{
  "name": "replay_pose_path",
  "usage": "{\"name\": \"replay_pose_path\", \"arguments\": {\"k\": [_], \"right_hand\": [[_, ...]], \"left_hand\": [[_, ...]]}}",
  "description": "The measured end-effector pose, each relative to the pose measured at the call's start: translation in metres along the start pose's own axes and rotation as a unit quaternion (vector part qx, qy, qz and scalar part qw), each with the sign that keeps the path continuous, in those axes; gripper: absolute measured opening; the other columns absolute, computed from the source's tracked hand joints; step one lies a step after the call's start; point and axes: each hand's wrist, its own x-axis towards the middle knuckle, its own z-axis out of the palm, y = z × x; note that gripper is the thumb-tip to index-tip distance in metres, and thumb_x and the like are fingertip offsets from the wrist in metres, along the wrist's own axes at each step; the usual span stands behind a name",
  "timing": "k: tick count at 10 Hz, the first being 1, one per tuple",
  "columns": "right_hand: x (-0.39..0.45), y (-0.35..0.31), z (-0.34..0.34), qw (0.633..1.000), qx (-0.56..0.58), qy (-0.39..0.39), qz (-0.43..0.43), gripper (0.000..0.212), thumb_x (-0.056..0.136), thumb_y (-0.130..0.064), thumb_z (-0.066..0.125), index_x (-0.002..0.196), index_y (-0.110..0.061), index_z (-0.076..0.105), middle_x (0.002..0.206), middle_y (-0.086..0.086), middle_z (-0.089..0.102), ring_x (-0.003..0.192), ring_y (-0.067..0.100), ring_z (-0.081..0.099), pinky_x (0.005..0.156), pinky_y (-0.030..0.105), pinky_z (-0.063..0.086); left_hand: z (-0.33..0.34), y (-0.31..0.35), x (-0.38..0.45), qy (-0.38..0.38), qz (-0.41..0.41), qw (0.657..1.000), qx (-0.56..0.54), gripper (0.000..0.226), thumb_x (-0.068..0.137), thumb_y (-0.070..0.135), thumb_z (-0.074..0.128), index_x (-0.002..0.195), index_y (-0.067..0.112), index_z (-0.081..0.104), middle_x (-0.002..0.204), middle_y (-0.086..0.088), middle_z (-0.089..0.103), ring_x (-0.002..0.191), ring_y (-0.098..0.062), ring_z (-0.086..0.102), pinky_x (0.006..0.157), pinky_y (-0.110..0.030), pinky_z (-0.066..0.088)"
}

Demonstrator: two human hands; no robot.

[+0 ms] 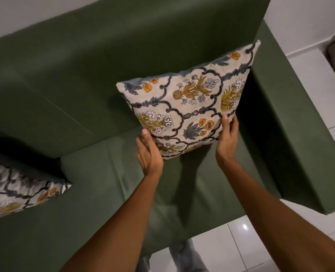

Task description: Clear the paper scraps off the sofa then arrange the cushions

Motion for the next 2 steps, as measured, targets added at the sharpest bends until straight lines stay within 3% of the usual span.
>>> {"name": "replay_pose_path", "arguments": {"k": [1, 2], "right_hand": [[-0.019, -0.010, 0.002, 0.999, -0.037, 0.023, 0.013, 0.092, 0.090, -0.072, 0.059, 0.165, -0.026, 0.034, 0.169, 0.008, 0.041, 0.152, 0.025, 0.046, 0.126, 0.056, 0.041], [-0.045, -0.018, 0.004, 0.999, -0.020, 0.042, 0.005, 0.097, 0.087, -0.075, 0.061, 0.165, -0.025, 0.031, 0.170, 0.009, 0.037, 0.152, 0.025, 0.045, 0.127, 0.056, 0.041]], "left_hand": [[-0.021, 0.015, 0.000, -0.003, -0.002, 1.000, 0.022, 0.084, 0.096, 0.083, 0.022, 0.150, 0.022, 0.044, 0.155, -0.014, 0.053, 0.139, -0.036, 0.052, 0.109, -0.043, 0.040], [-0.055, 0.028, 0.003, -0.002, 0.041, 0.998, 0.040, 0.079, 0.099, 0.078, 0.027, 0.152, 0.022, 0.043, 0.153, -0.011, 0.054, 0.139, -0.032, 0.052, 0.115, -0.052, 0.043]]}}
